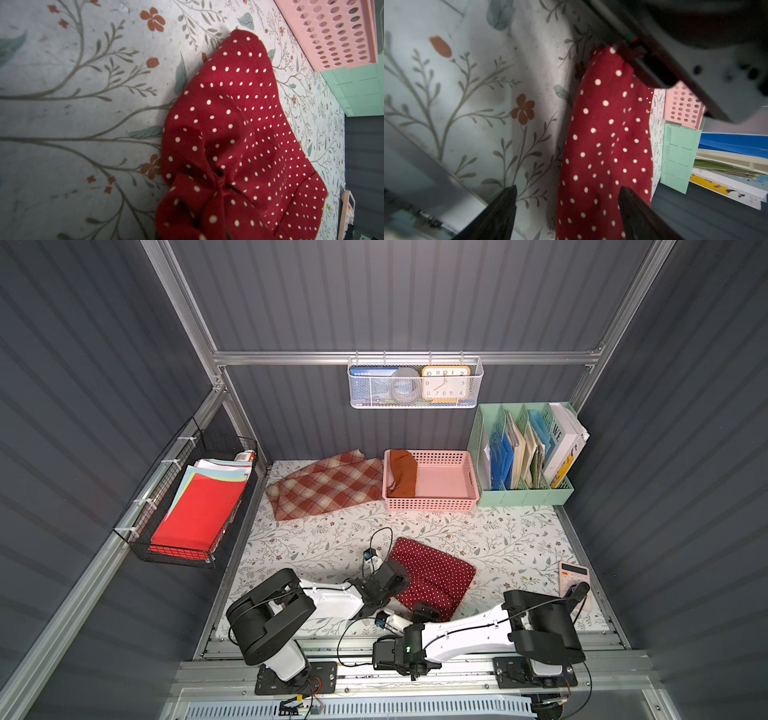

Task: Roll up the skirts
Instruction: Roll the skirt at the center of the board.

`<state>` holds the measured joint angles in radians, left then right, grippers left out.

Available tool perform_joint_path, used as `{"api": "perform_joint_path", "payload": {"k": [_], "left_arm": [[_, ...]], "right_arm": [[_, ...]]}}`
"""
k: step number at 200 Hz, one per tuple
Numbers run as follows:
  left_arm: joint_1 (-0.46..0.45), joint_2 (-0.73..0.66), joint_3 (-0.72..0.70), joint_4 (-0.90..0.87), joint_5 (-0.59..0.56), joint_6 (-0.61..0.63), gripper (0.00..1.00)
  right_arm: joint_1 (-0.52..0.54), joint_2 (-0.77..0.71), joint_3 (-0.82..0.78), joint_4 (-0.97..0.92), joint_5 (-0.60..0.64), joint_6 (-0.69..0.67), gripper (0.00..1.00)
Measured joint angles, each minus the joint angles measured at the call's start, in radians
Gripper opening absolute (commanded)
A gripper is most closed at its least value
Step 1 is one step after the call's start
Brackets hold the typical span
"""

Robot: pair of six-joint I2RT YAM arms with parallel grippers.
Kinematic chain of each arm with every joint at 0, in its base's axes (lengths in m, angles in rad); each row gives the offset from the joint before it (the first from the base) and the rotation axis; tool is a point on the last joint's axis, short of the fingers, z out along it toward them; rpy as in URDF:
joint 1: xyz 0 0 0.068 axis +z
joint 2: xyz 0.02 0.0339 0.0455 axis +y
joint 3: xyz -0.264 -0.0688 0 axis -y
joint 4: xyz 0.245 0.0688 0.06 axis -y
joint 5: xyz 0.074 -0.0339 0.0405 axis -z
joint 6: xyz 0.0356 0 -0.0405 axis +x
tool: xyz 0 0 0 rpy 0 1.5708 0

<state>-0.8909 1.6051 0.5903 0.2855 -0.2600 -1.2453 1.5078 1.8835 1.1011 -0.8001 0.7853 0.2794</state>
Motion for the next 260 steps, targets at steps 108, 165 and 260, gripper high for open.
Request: {"api": "perform_joint_path", "payload": {"k": [108, 165, 260], "left_arm": [[0.006, -0.05, -0.014, -0.032, 0.018, 0.0, 0.0], [0.022, -0.088, -0.03, -0.066, -0.009, 0.014, 0.0], [0.027, -0.259, -0.06, -0.182, -0.082, -0.008, 0.83]], "right_arm": [[-0.077, 0.117, 0.108, -0.055, 0.074, -0.058, 0.71], [-0.078, 0.168, 0.159, -0.064, 0.098, -0.001, 0.4], [-0.077, 0.101, 0.145, 0.068, -0.01, -0.044, 0.02]]}}
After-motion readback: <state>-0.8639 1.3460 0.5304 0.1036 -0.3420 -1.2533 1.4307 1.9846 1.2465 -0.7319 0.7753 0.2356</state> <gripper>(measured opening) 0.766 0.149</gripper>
